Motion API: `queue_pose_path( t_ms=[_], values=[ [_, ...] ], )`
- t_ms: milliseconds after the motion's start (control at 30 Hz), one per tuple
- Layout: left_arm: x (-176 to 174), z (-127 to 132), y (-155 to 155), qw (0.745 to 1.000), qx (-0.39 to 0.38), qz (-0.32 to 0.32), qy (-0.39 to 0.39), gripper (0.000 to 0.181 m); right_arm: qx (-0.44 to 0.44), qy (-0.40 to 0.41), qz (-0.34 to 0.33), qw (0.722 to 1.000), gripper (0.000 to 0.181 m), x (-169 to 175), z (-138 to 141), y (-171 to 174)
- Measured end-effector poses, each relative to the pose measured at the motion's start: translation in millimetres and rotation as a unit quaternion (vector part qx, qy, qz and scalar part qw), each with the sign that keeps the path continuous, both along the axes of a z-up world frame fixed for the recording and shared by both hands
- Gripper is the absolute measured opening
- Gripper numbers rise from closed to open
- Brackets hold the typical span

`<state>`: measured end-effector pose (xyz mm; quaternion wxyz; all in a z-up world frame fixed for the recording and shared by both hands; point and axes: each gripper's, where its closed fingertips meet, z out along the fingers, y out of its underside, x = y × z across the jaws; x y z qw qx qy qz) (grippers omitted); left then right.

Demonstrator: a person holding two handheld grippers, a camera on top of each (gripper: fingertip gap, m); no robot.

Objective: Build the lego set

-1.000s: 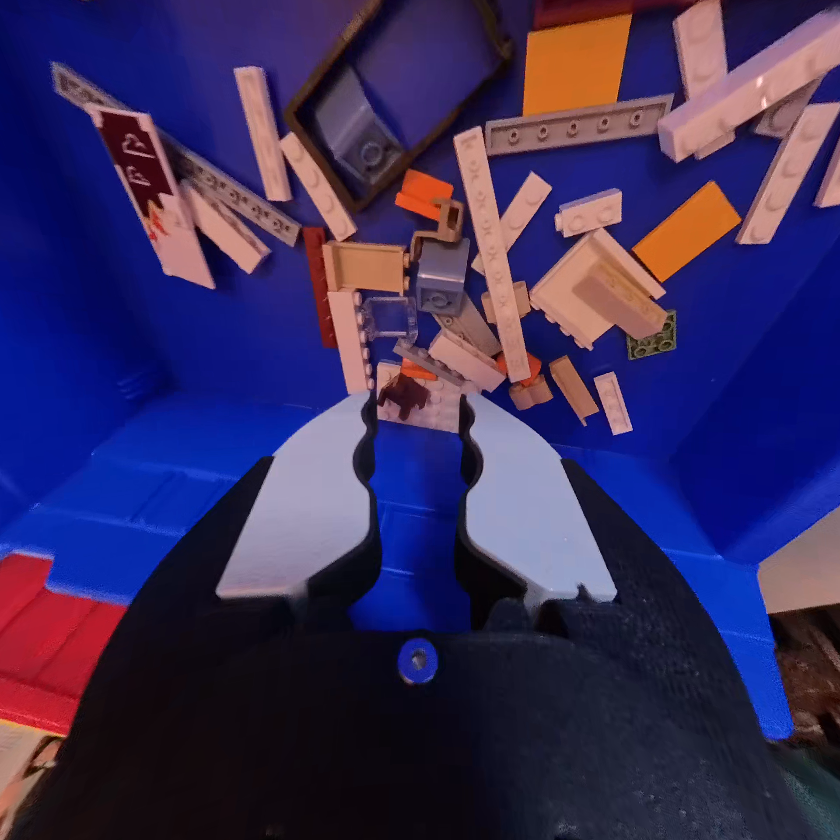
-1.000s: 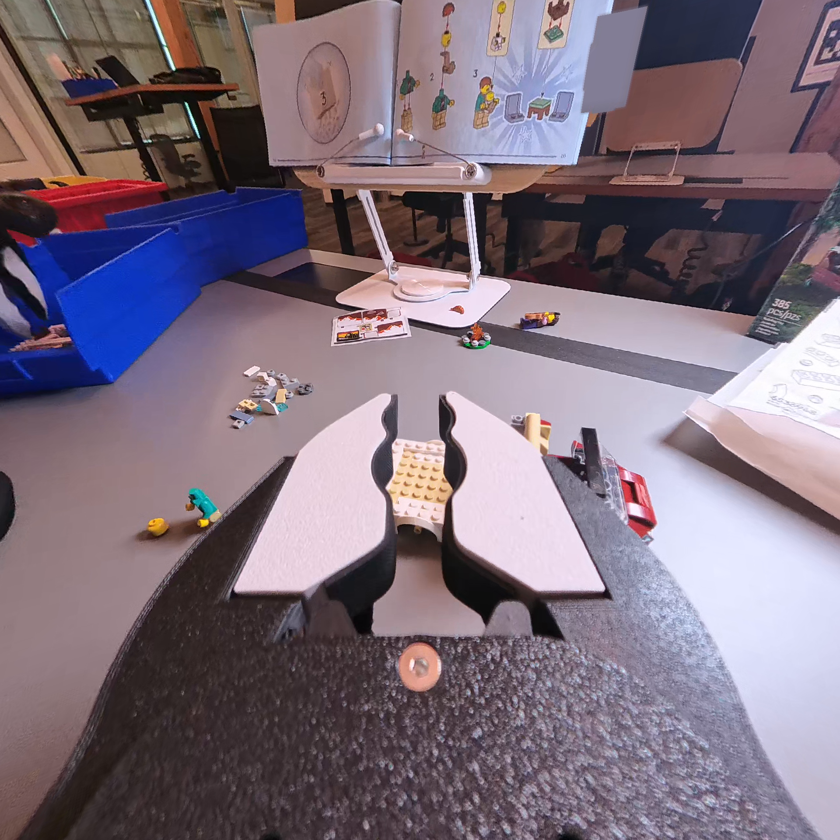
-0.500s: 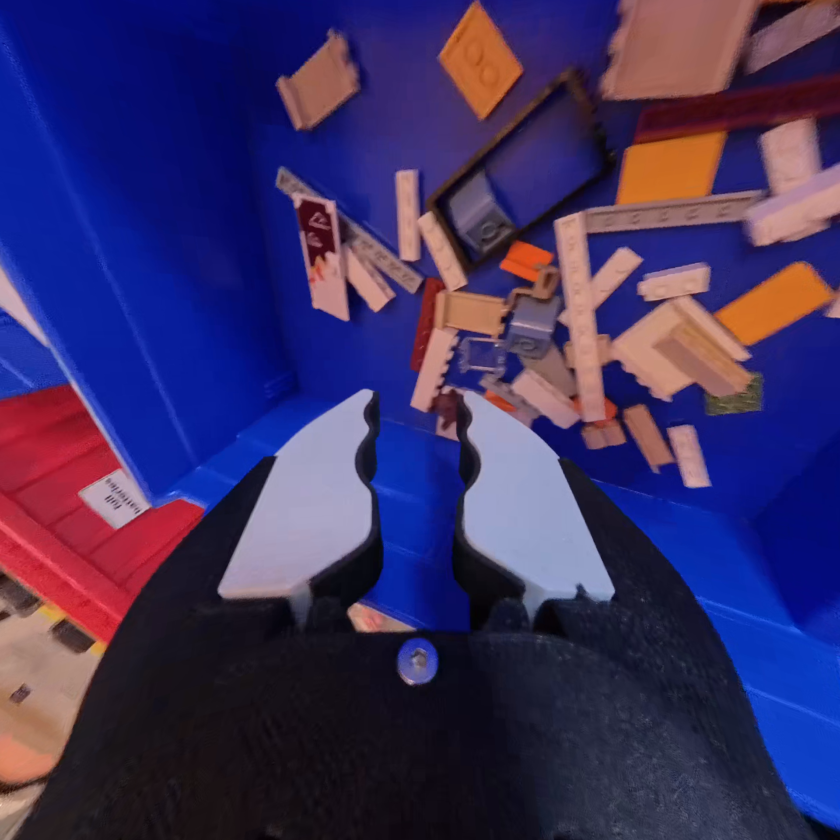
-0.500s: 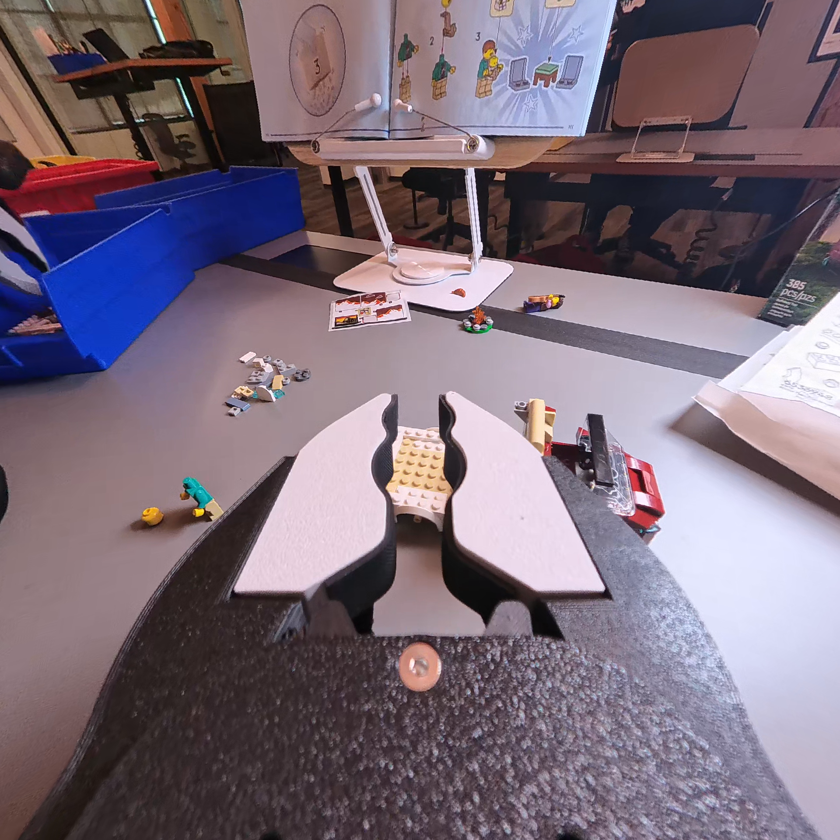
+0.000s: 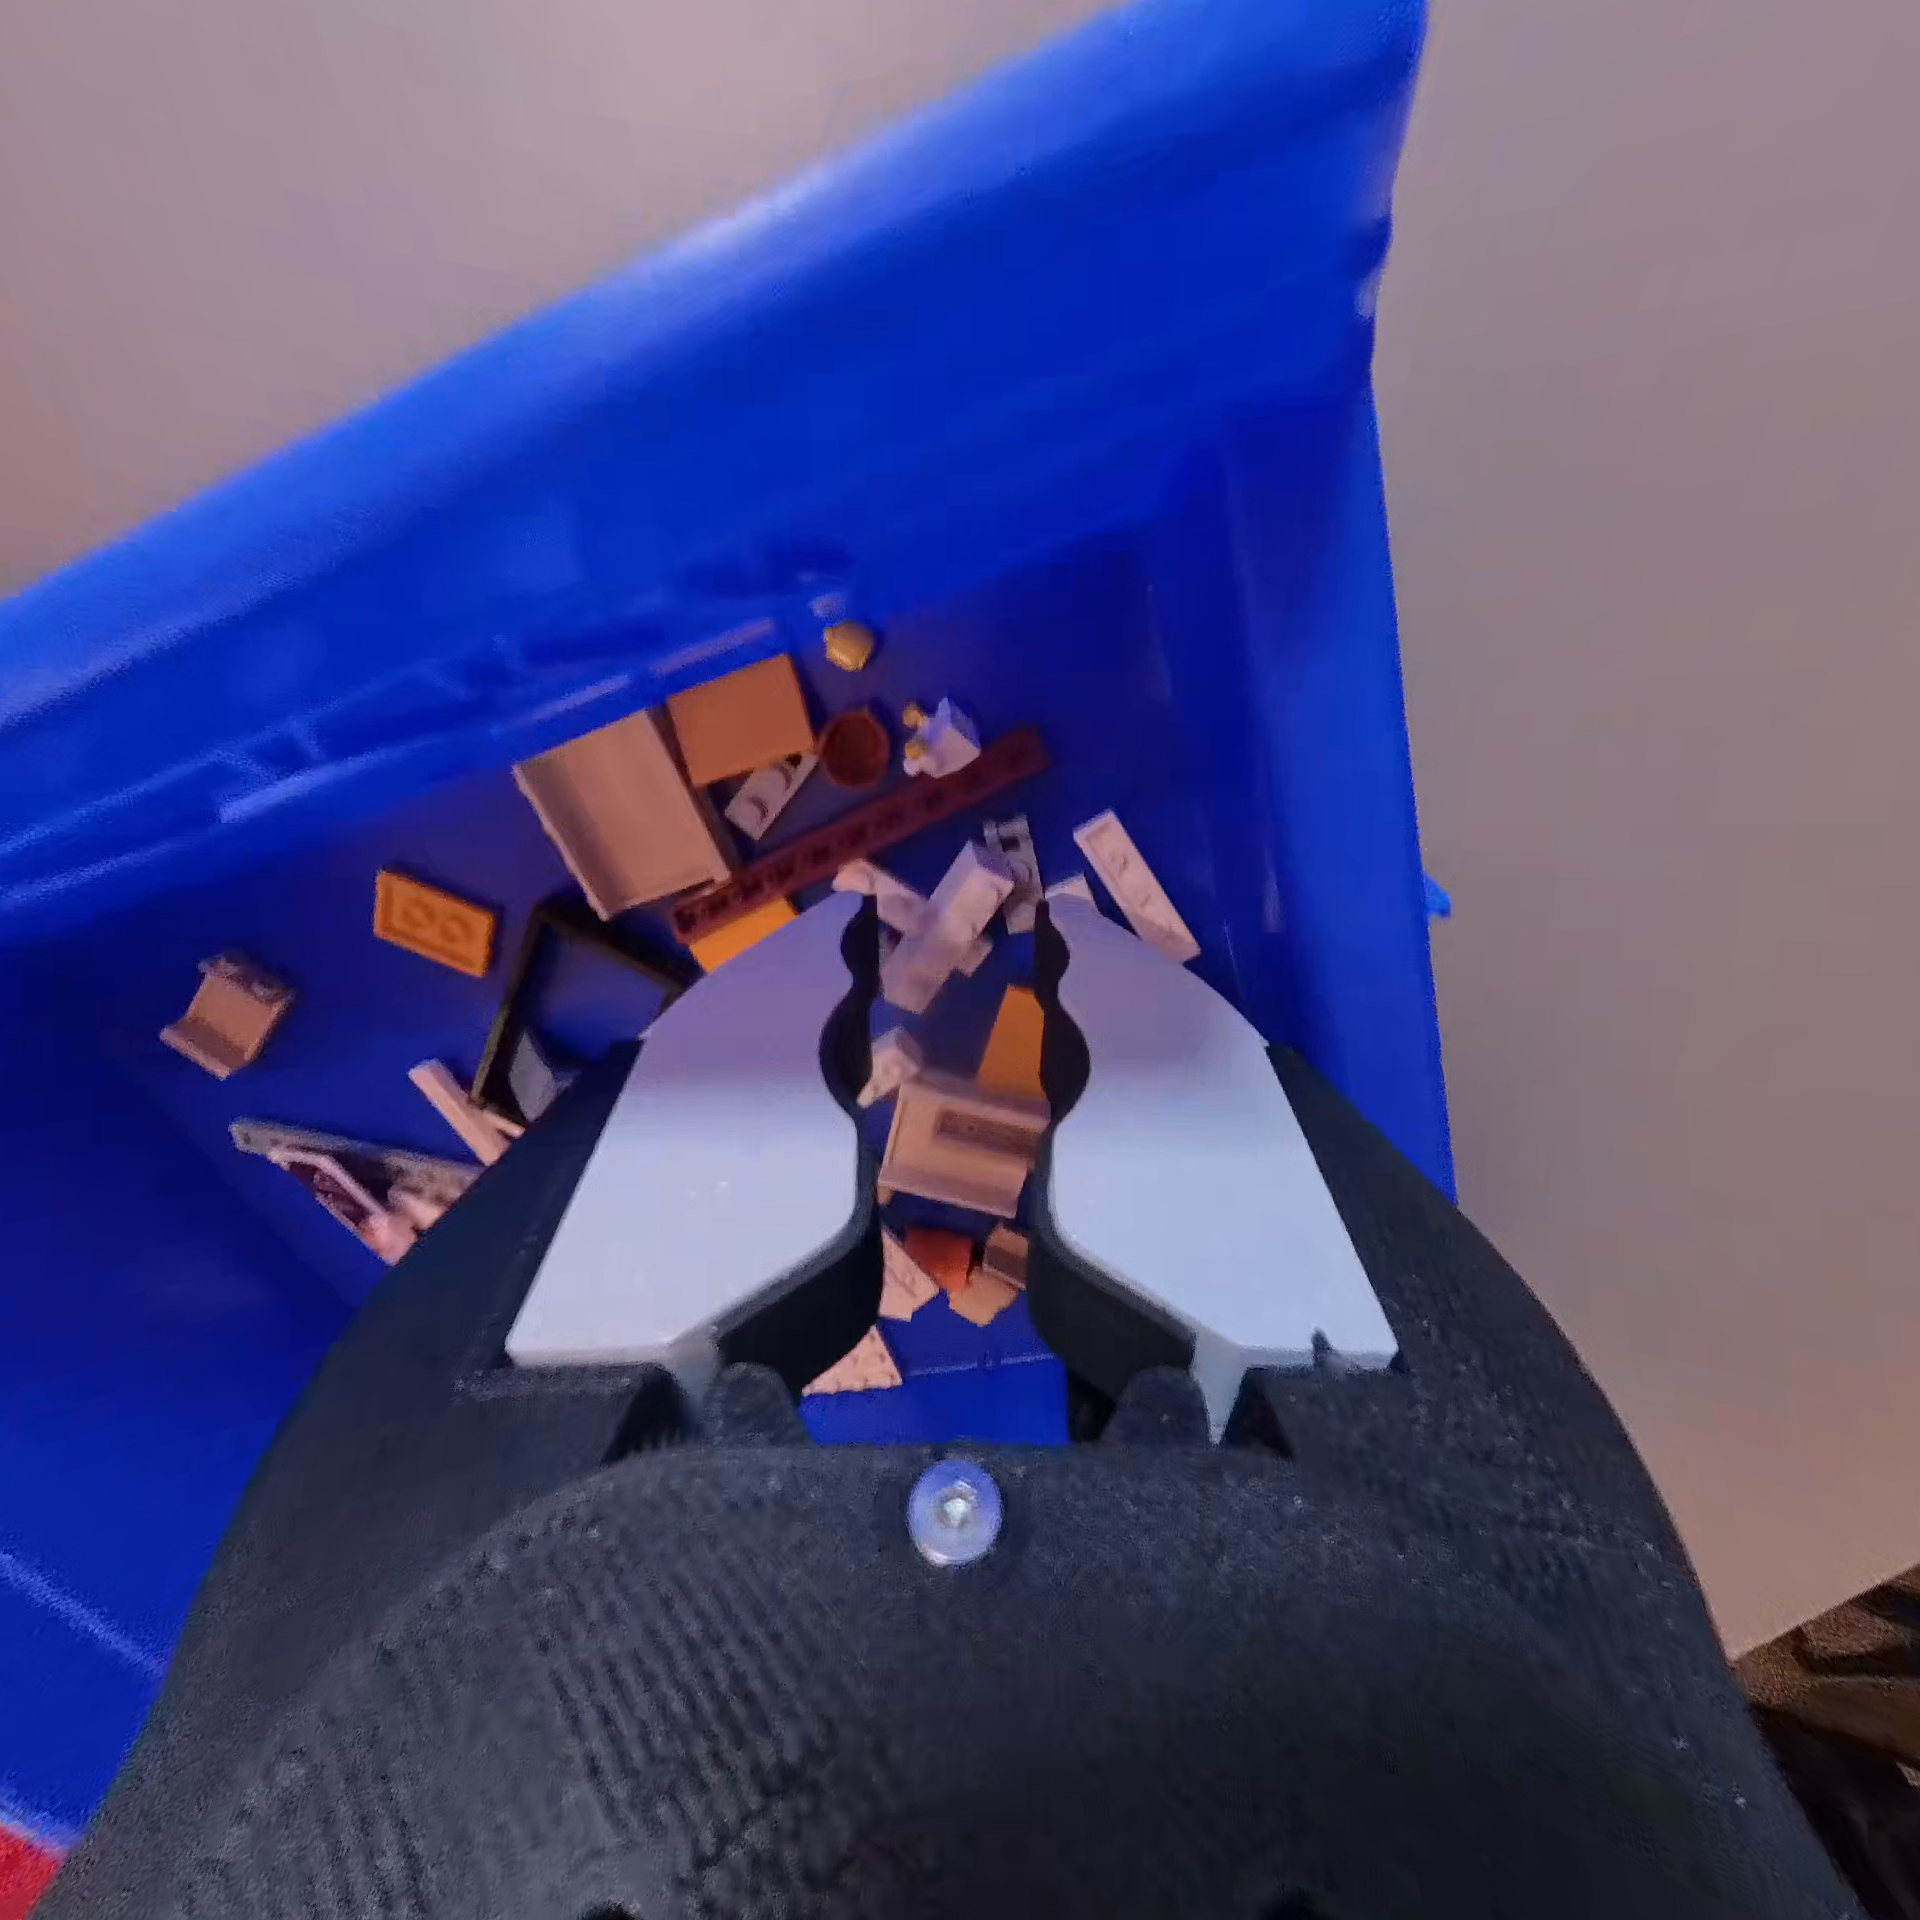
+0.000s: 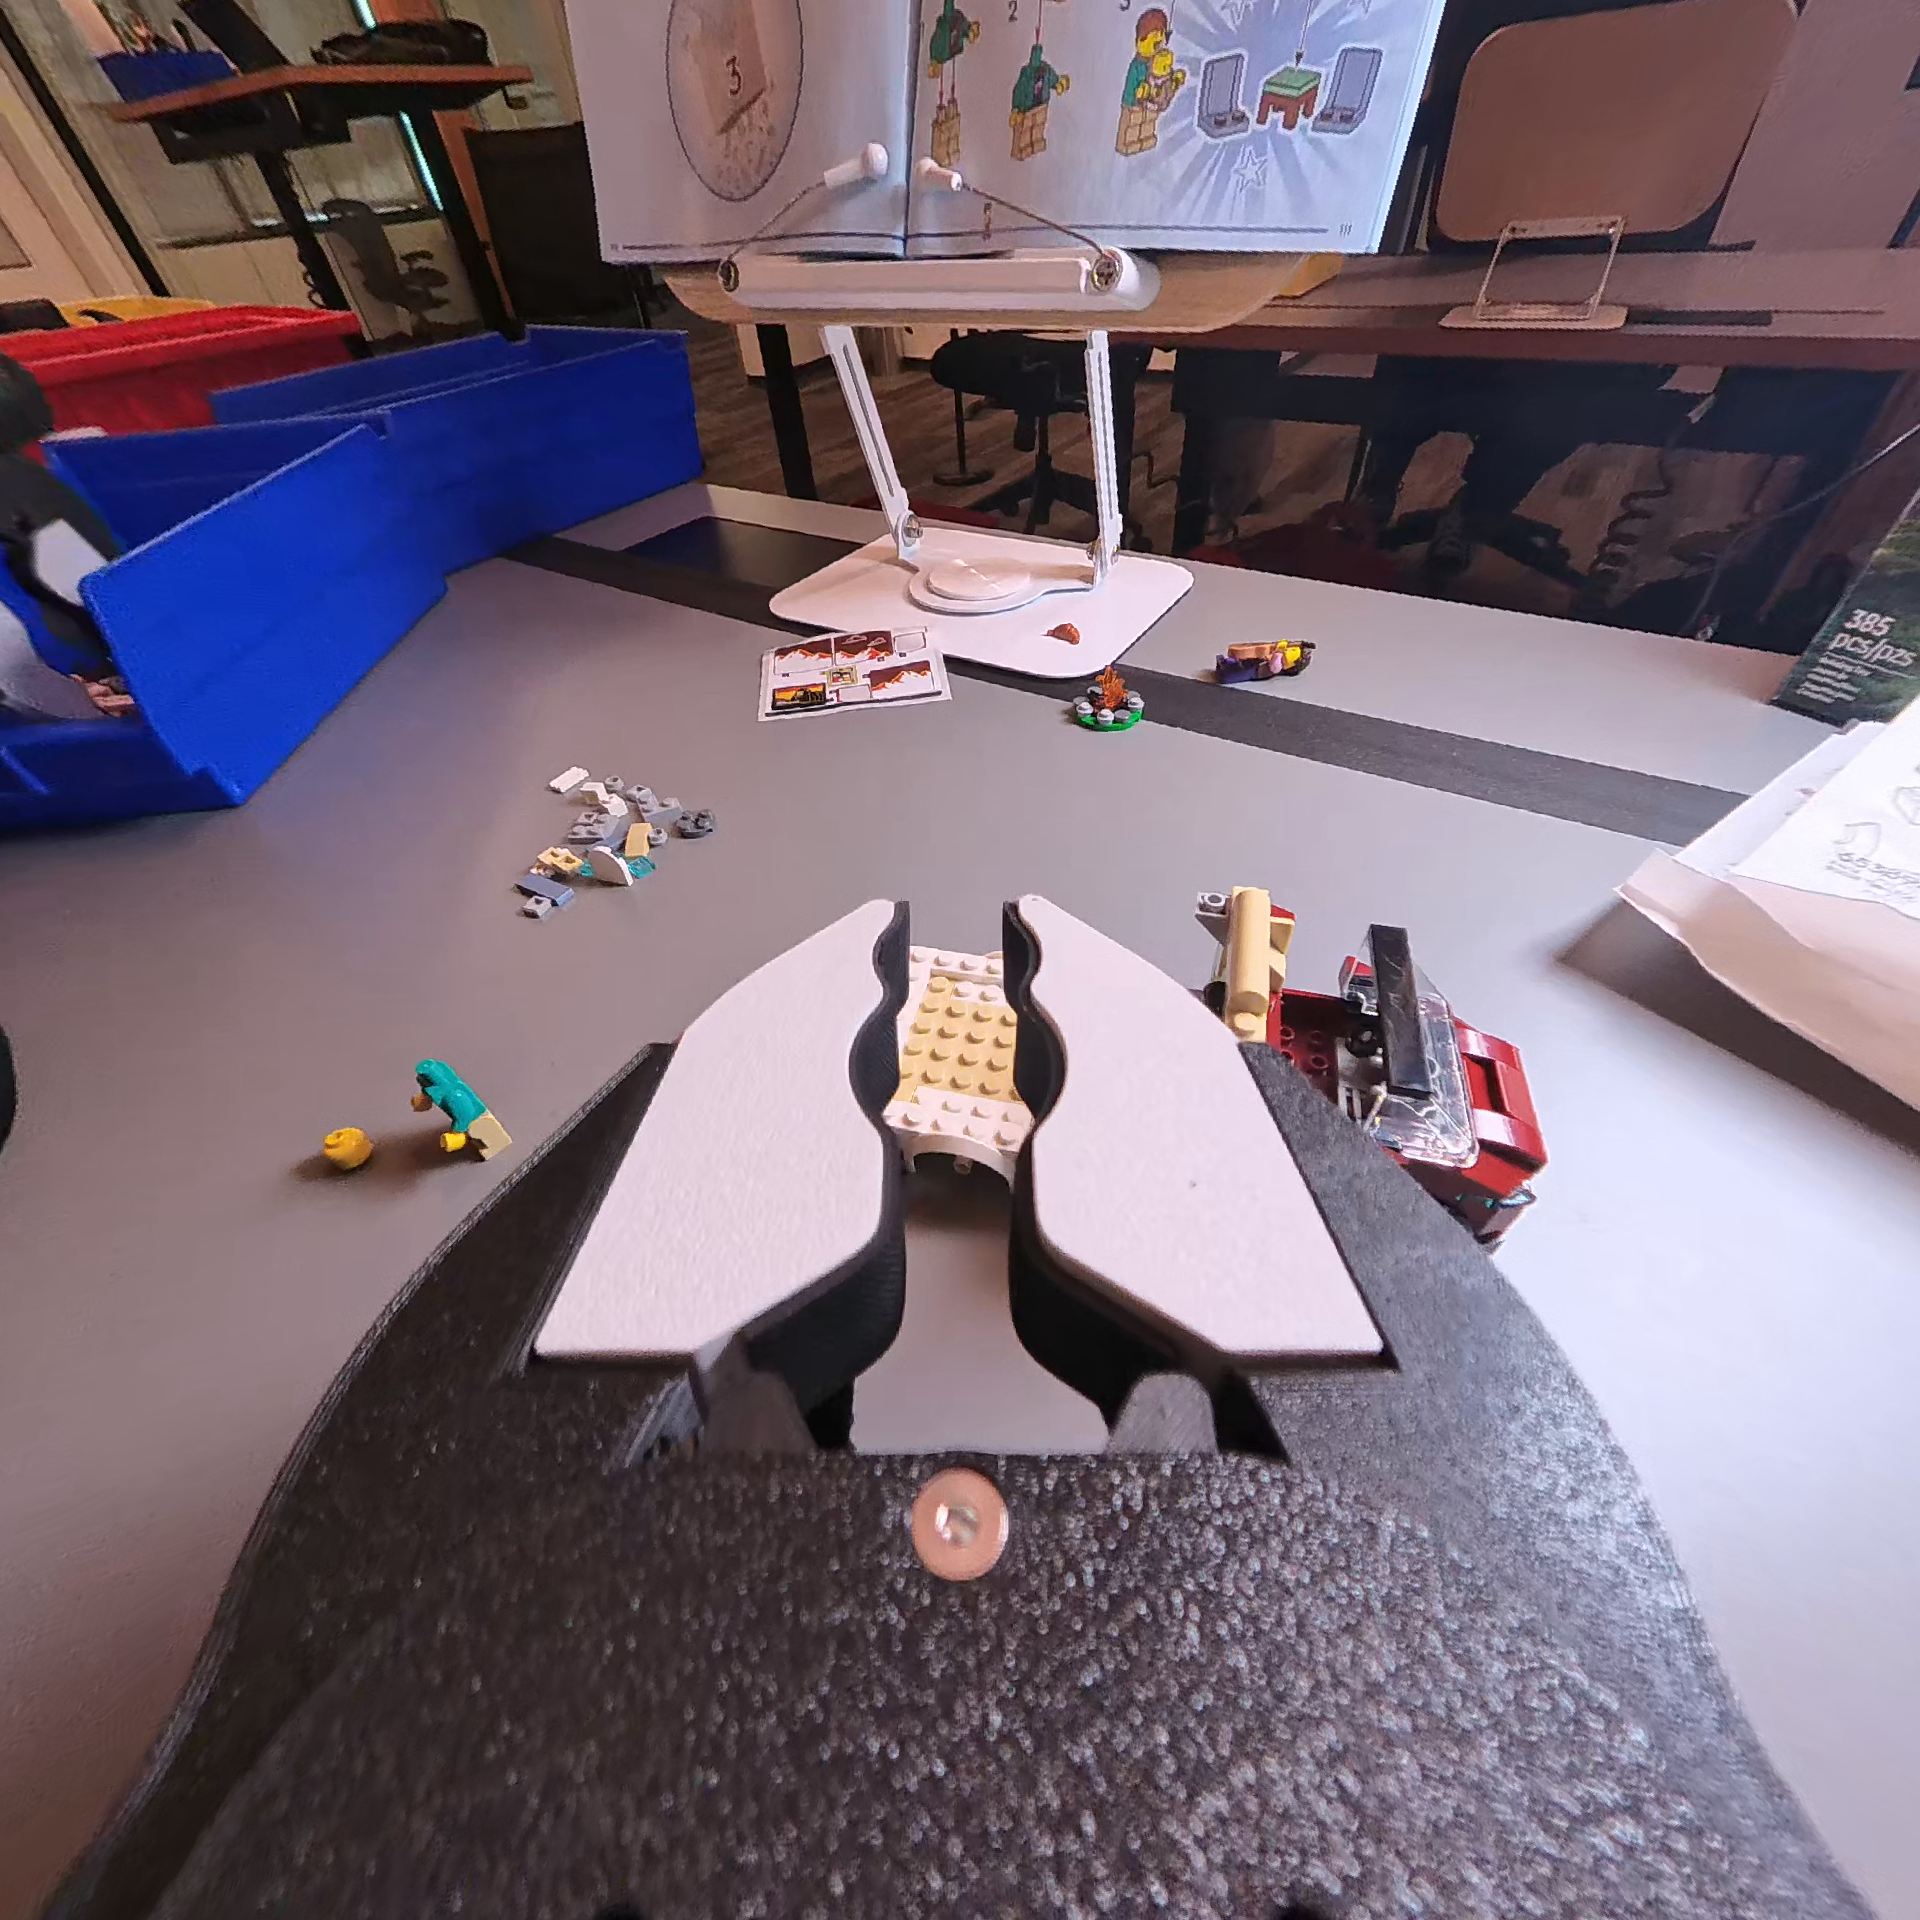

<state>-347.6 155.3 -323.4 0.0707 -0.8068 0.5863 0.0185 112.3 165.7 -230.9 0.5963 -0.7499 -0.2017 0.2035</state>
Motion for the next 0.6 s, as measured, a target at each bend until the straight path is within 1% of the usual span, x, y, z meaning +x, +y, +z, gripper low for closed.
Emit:
queue_pose_path(
  t_ms=[33,67,100,133,167,200,233,267,333,433,600],
  values=[
    [1.4,-2.9,0.4,1.0,-0.007,-0.001,-0.001,0.026,-0.001,0.0,0.0,1.0,0.017,0.3,-0.5,0.2],
    [2.3,-3.4,0.4,1.0,-0.015,0.001,-0.005,0.017,-0.001,0.0,-0.001,1.0,0.017,0.6,-0.9,0.3],
    [-1.5,-2.5,5.4,1.0,-0.005,0.007,0.004,0.008,-0.002,0.0,-0.001,1.0,0.017,1.0,-1.0,0.5],
    [-7.9,-1.5,10.1,1.0,0.004,0.013,0.02,0.008,-0.003,0.001,-0.001,1.0,0.017,1.3,-1.3,0.6],
    [-10.5,0.3,12.8,1.0,0.007,0.022,0.019,0.009,-0.003,0.001,-0.001,1.0,0.017,1.3,-1.6,0.8],
    [-8.7,2.3,14.4,0.999,0.006,0.033,0.003,0.014,-0.004,0.002,-0.001,1.0,0.017,1.3,-1.8,0.9],
    [-5.1,4.4,16.2,0.999,0.005,0.042,-0.017,0.023,-0.005,0.002,0.0,1.0,0.017,1.1,-2.1,1.0],
    [-0.6,6.2,18.3,0.998,0.006,0.046,-0.038,0.026,-0.006,0.003,0.001,1.0,0.017,0.7,-2.5,1.0],
    [6.4,7.0,20.9,0.996,0.002,0.055,-0.068,0.024,-0.009,0.002,0.004,1.0,0.017,-0.4,-3.7,1.0],
    [8.5,2.4,21.2,0.995,-0.012,0.058,-0.08,0.025,-0.009,-0.001,0.006,1.0,0.017,-1.2,-4.4,0.4],
    [15.8,-2.7,24.4,0.992,-0.027,0.067,-0.105,0.018,-0.01,0.0,0.006,1.0,0.017,-1.1,-4.5,0.3]
  ],
)
